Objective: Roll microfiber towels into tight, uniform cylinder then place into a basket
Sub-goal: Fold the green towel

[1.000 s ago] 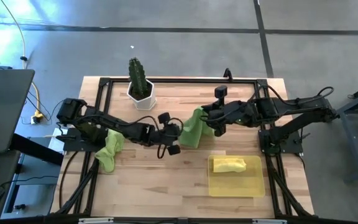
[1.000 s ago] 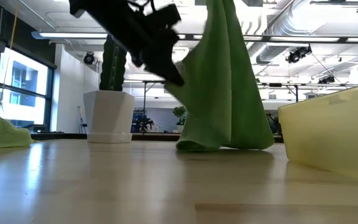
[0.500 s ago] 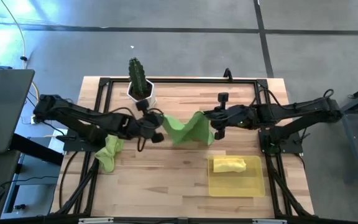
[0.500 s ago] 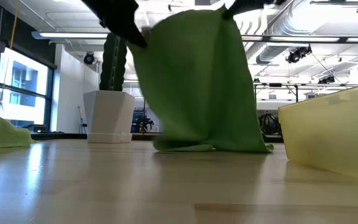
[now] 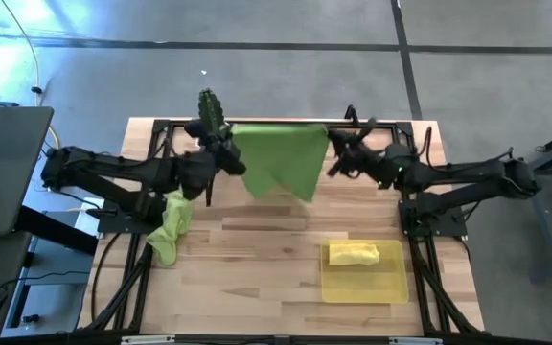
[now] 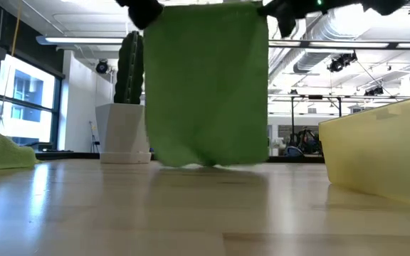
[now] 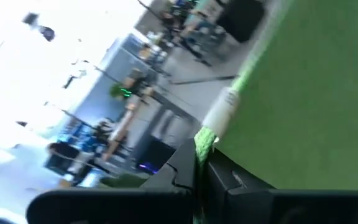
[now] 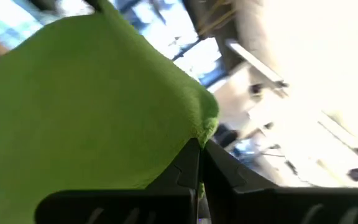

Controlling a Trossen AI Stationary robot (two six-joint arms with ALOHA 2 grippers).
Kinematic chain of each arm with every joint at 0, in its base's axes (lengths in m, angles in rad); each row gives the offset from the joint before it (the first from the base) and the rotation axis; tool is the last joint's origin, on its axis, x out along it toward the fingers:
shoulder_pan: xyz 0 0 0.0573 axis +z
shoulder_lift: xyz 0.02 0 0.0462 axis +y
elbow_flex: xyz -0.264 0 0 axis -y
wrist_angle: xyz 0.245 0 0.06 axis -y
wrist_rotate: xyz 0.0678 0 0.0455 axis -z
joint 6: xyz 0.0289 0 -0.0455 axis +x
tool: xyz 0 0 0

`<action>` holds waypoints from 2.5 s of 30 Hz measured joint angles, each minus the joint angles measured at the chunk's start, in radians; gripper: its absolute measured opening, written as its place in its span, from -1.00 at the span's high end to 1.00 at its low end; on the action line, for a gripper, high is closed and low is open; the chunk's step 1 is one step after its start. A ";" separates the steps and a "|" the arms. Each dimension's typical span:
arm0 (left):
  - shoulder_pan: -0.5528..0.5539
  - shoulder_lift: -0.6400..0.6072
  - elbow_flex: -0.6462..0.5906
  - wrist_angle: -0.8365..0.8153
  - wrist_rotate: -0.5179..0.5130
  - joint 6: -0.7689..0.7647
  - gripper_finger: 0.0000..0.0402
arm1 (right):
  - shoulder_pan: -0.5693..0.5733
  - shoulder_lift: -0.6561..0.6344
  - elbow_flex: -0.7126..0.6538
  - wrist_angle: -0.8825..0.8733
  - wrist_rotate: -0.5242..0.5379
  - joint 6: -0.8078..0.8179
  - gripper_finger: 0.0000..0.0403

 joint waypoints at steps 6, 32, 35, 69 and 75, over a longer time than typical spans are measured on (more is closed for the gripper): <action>0.054 -0.002 0.001 0.267 -0.018 0.260 1.00 | -0.077 -0.001 0.132 -0.186 -0.022 0.057 1.00; -0.341 0.378 0.000 -0.504 0.653 -1.019 1.00 | 0.453 0.066 -0.193 -0.509 -0.161 1.064 1.00; -0.298 0.372 0.001 -0.510 0.697 -1.069 1.00 | 0.458 0.065 -0.193 -0.519 -0.128 1.063 1.00; 0.173 0.513 0.000 -0.475 0.724 -1.006 1.00 | -0.064 0.389 -0.191 -0.341 -0.194 1.010 1.00; 0.227 0.520 0.000 -0.440 0.722 -0.994 1.00 | -0.112 0.421 -0.192 -0.316 -0.177 0.994 1.00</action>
